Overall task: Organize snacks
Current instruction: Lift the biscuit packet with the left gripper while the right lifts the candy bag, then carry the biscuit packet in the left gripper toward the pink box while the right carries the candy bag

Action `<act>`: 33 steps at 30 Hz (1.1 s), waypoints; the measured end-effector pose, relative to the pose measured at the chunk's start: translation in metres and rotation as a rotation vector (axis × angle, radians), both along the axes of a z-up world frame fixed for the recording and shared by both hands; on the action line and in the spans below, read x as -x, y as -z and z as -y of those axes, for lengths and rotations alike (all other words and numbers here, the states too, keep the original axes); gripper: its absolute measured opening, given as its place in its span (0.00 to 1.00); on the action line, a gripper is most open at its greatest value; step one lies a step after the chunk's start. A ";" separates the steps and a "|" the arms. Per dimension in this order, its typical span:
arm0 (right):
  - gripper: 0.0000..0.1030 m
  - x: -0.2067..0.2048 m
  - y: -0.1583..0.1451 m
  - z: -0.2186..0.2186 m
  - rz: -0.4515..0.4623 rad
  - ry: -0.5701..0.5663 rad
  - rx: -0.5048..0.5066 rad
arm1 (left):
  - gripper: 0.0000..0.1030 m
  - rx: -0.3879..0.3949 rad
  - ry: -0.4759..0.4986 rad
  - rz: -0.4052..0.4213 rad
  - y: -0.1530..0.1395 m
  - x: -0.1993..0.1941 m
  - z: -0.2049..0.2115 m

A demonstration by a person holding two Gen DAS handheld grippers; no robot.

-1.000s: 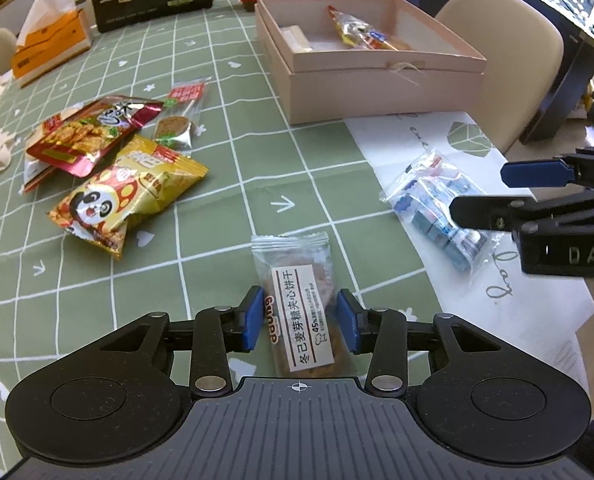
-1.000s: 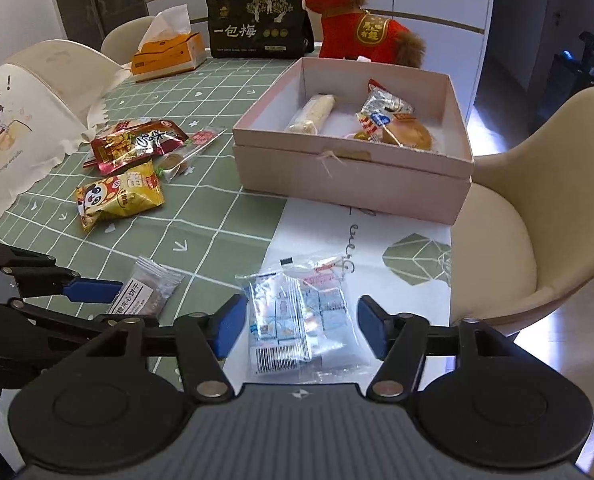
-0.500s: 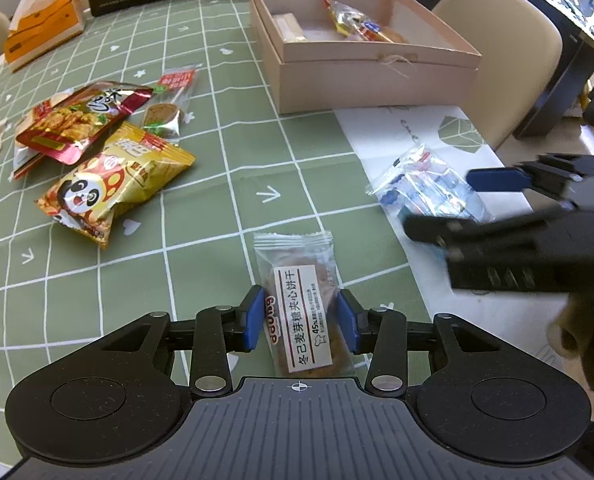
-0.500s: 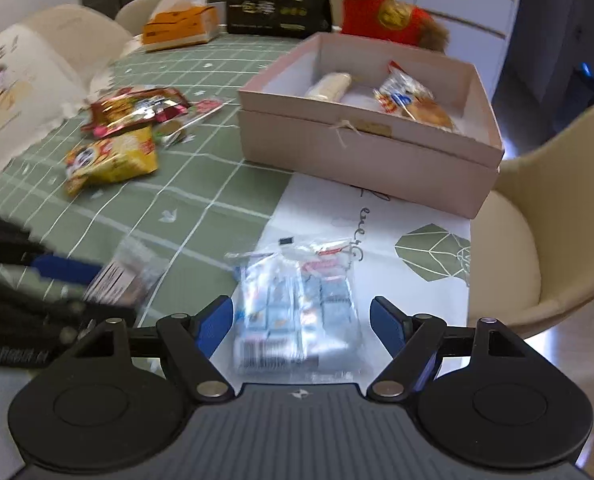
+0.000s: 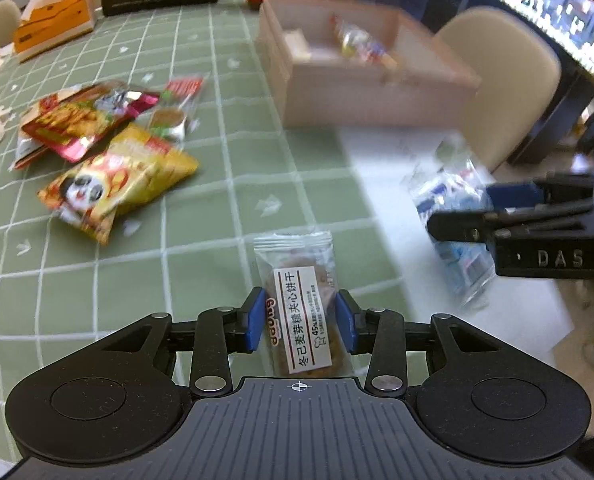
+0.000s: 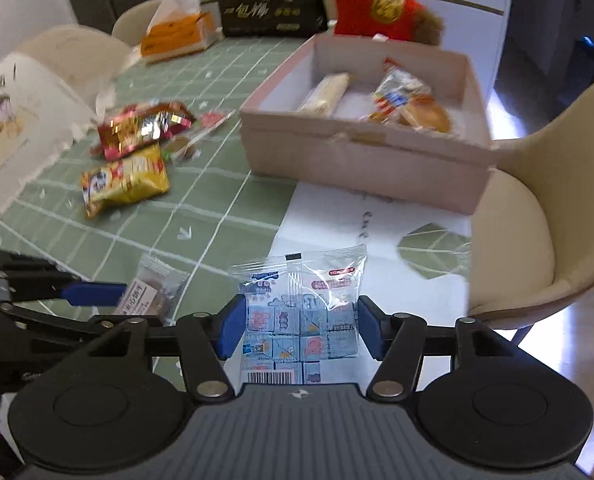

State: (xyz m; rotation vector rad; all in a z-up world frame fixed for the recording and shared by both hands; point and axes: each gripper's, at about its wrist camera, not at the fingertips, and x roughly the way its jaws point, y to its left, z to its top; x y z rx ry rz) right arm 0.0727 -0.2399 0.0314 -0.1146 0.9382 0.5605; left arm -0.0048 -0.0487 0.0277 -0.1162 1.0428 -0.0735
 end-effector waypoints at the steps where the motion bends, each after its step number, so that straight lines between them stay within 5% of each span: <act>1: 0.57 -0.001 -0.007 0.005 0.012 0.013 -0.010 | 0.15 0.022 -0.001 0.031 -0.010 -0.004 -0.001; 4: 0.57 -0.007 -0.029 0.019 0.055 0.051 -0.046 | 0.12 0.071 0.011 0.172 -0.062 -0.029 -0.005; 7: 0.57 -0.009 -0.046 0.026 0.110 0.078 -0.066 | 0.12 0.016 0.048 0.329 -0.115 -0.059 -0.001; 10: 0.57 -0.008 -0.051 0.029 0.140 0.096 -0.064 | 0.12 0.002 0.065 0.364 -0.137 -0.088 0.002; 13: 0.57 -0.006 -0.047 0.035 0.125 0.102 -0.073 | 0.12 0.035 0.020 0.263 -0.121 -0.108 0.001; 16: 0.57 -0.007 -0.032 0.038 0.089 0.117 -0.055 | 0.16 0.106 -0.023 0.073 -0.075 -0.111 -0.004; 22: 0.57 -0.007 0.003 0.035 0.007 0.115 -0.056 | 0.18 0.058 -0.117 -0.114 -0.013 -0.084 0.003; 31: 0.56 0.012 0.023 0.009 0.043 0.028 -0.007 | 0.27 -0.209 0.041 -0.093 0.009 -0.076 0.044; 33: 0.57 0.015 0.023 0.007 0.056 0.015 0.007 | 0.35 -0.273 0.048 -0.076 0.008 -0.073 0.042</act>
